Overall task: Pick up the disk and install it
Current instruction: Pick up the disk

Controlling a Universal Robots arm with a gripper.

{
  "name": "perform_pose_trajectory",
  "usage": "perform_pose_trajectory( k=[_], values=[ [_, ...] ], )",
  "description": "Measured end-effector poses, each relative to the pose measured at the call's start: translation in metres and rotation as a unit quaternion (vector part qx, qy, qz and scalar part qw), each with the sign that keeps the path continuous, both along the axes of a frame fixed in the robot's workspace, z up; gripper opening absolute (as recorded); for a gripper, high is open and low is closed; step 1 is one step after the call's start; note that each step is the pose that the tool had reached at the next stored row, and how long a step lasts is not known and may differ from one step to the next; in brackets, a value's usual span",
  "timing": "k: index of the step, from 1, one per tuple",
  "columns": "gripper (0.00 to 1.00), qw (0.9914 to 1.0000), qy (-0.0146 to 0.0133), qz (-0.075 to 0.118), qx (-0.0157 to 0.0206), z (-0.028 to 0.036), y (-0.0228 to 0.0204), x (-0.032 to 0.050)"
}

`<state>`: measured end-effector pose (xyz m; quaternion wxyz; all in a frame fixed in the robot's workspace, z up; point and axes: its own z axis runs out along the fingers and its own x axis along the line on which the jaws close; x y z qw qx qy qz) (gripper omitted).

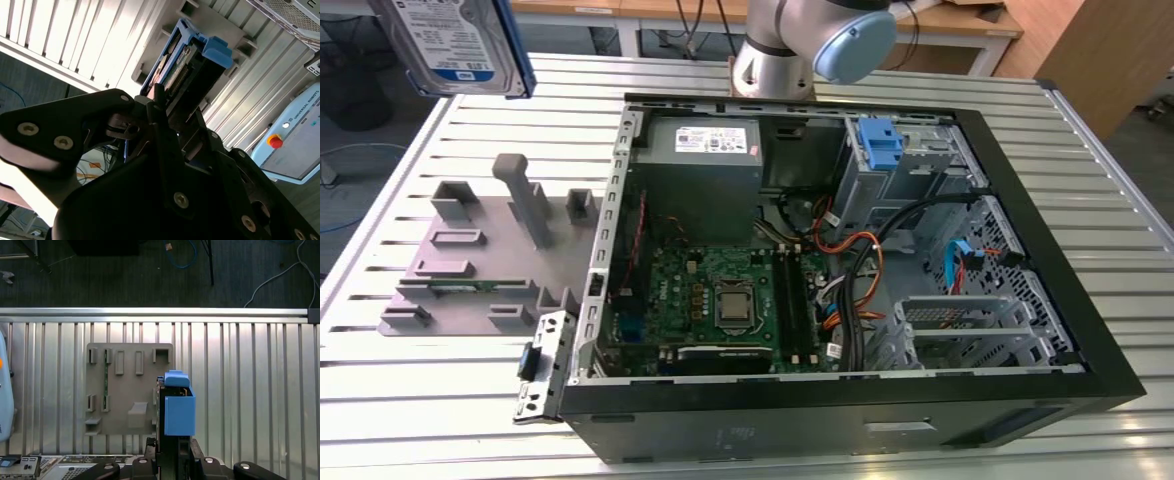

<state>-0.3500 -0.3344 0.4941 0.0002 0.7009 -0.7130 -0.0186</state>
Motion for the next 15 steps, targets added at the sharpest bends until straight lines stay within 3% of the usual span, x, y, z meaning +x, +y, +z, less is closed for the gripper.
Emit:
perform_pose_trajectory(
  k=[8,15],
  values=[
    [0.35,1.0,0.0,0.0,0.0,0.0,0.0,0.0008],
    [0.35,1.0,0.0,0.0,0.0,0.0,0.0,0.0067]
  ],
)
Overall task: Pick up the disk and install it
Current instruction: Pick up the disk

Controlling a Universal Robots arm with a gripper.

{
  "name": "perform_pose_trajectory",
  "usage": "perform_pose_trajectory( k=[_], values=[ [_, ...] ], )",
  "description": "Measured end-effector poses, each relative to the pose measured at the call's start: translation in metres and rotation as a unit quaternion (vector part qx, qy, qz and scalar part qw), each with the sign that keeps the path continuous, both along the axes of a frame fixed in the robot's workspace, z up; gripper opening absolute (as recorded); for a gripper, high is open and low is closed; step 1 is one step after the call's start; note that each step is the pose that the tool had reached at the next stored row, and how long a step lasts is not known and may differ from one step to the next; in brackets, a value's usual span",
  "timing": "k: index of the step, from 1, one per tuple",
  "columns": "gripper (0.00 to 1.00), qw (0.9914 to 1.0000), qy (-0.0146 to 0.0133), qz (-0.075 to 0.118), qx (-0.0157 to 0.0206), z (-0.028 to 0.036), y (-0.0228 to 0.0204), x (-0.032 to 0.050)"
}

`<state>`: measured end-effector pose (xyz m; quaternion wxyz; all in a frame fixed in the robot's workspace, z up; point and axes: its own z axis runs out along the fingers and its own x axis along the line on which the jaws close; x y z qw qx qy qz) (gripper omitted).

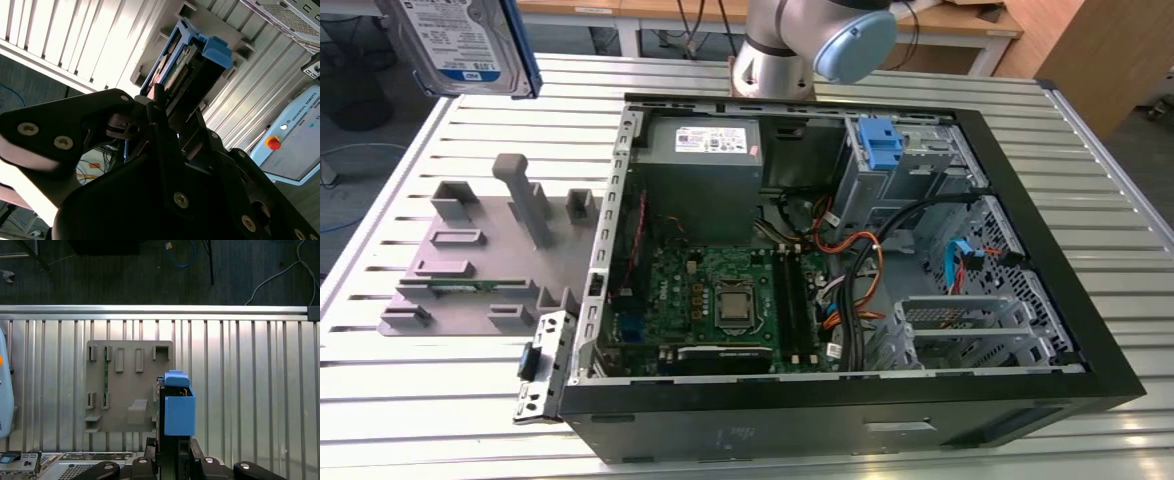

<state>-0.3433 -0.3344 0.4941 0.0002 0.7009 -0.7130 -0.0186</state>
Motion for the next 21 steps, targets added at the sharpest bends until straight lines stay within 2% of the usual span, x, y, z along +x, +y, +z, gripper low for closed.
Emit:
perform_pose_trajectory(
  k=[21],
  values=[
    [0.35,1.0,0.0,0.0,0.0,0.0,0.0,0.0267]
  ],
)
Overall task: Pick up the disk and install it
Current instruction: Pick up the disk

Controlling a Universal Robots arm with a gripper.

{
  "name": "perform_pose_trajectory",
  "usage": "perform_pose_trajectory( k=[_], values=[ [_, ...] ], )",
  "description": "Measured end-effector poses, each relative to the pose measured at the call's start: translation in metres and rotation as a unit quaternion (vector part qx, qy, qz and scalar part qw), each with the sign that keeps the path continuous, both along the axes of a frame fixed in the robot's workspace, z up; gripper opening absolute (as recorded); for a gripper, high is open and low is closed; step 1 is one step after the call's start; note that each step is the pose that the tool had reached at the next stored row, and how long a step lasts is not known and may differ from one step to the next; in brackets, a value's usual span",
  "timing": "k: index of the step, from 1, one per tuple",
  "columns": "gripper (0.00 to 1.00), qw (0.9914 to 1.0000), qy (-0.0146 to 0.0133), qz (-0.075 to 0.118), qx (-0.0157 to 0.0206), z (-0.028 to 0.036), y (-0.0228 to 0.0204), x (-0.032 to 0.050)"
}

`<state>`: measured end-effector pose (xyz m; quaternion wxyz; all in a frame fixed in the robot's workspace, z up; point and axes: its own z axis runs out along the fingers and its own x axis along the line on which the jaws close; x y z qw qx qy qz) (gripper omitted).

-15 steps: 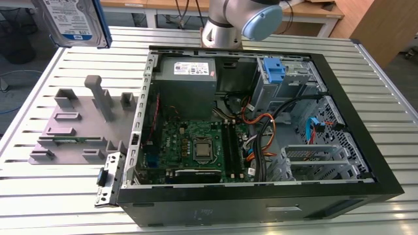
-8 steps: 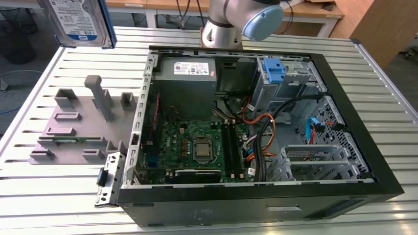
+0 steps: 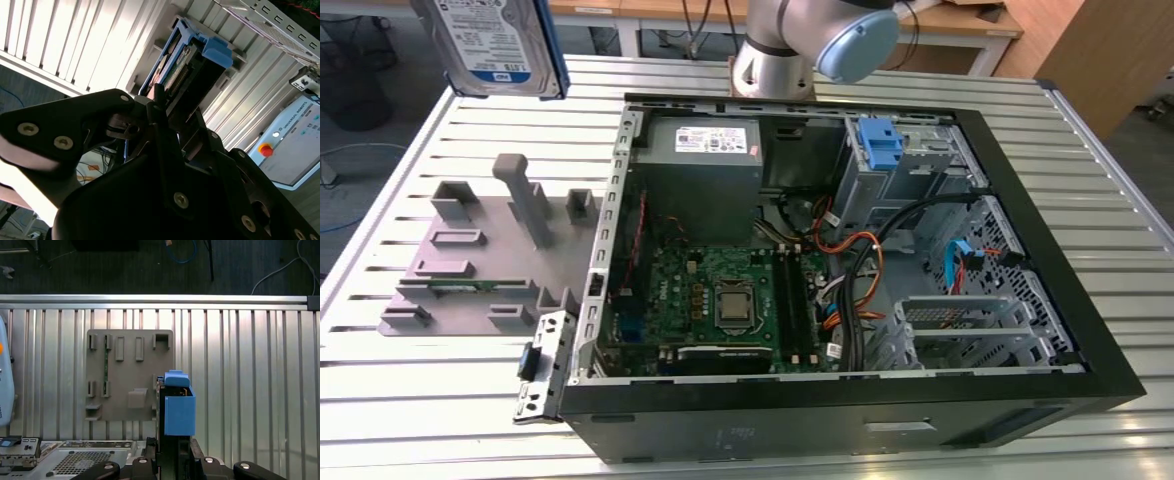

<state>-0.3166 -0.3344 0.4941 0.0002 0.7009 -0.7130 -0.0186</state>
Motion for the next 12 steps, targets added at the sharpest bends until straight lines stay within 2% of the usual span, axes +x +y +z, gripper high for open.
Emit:
perform_pose_trajectory(
  k=[12],
  values=[
    [0.35,1.0,0.0,0.0,0.0,0.0,0.0,0.0181]
  ],
)
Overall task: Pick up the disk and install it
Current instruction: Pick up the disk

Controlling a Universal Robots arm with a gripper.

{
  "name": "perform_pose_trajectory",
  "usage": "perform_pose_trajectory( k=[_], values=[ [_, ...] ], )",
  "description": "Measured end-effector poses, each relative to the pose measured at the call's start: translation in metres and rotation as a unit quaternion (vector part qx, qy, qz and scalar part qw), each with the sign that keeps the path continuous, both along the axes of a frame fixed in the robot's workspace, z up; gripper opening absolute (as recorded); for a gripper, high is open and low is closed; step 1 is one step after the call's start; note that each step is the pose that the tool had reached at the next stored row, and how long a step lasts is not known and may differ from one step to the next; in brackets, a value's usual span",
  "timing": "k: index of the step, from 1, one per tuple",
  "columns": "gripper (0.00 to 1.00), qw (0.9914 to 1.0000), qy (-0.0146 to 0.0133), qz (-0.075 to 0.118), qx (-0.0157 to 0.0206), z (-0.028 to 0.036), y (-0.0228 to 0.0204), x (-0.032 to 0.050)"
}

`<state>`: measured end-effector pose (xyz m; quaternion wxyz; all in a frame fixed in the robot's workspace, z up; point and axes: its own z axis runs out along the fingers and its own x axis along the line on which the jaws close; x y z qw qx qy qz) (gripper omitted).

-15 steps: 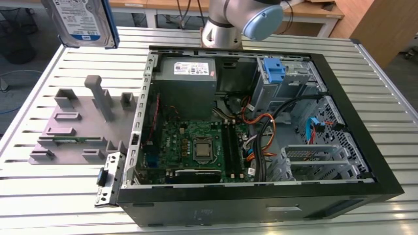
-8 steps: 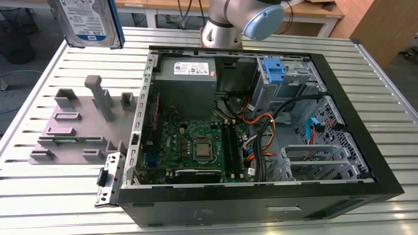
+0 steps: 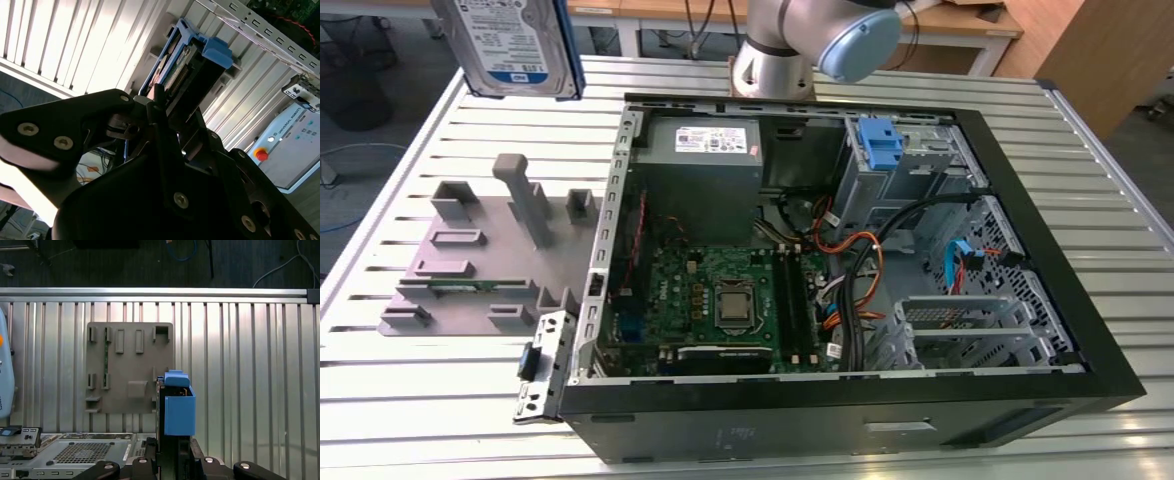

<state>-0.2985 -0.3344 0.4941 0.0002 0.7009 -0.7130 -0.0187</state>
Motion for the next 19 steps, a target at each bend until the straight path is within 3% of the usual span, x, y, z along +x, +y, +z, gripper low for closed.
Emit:
perform_pose_trajectory(
  k=[8,19],
  values=[
    [0.35,1.0,0.0,0.0,0.0,0.0,0.0,0.0173],
    [0.35,1.0,0.0005,0.0,0.0,-0.0003,0.0,0.049]
  ],
)
